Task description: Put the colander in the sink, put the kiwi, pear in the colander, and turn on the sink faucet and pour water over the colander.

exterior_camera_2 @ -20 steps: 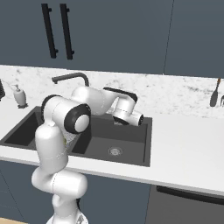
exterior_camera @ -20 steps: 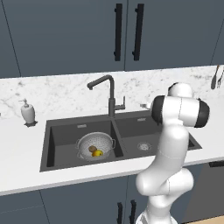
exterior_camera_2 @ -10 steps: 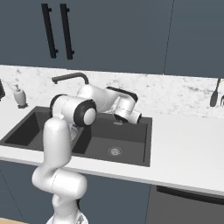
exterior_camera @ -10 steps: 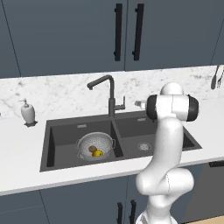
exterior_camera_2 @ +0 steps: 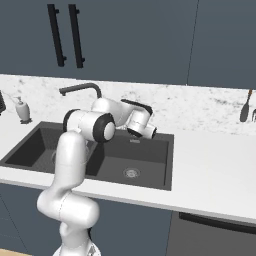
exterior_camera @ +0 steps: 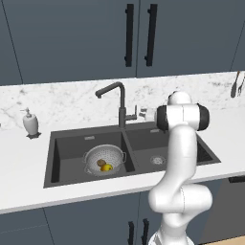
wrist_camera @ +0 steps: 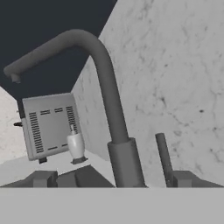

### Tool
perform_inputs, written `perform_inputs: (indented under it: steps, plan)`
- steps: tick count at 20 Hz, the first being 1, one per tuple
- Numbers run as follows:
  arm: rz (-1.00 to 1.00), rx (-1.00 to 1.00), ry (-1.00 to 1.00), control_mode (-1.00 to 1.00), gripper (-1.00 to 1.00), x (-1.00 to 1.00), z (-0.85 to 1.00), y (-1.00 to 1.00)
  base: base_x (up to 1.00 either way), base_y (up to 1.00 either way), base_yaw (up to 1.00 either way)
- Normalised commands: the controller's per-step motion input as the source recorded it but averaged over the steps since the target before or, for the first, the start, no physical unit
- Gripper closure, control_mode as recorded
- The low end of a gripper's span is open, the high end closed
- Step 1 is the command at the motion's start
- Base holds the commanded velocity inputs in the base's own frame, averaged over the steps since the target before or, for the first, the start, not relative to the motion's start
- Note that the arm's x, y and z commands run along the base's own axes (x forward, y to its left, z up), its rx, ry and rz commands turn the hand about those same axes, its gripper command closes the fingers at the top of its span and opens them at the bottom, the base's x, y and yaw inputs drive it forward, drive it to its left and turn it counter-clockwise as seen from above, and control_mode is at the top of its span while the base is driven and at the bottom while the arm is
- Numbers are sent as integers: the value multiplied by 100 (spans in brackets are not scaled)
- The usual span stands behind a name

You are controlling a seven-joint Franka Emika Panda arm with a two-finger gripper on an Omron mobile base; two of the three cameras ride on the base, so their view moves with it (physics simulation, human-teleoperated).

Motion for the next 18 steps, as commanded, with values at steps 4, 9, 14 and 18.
perform_inputs:
  steps: [4, 9, 14, 18]
  plan:
    - [0, -12, -12, -100, -100, 18, -40, 0, 0, 0, 0]
    - [0, -6, -8, -100, -100, 20, -14, 3, 0, 0, 0]
    - [0, 0, -3, -100, -100, 27, 0, 15, 0, 0, 0]
    - [-3, 0, 0, -100, -100, 29, 0, 17, 0, 0, 0]
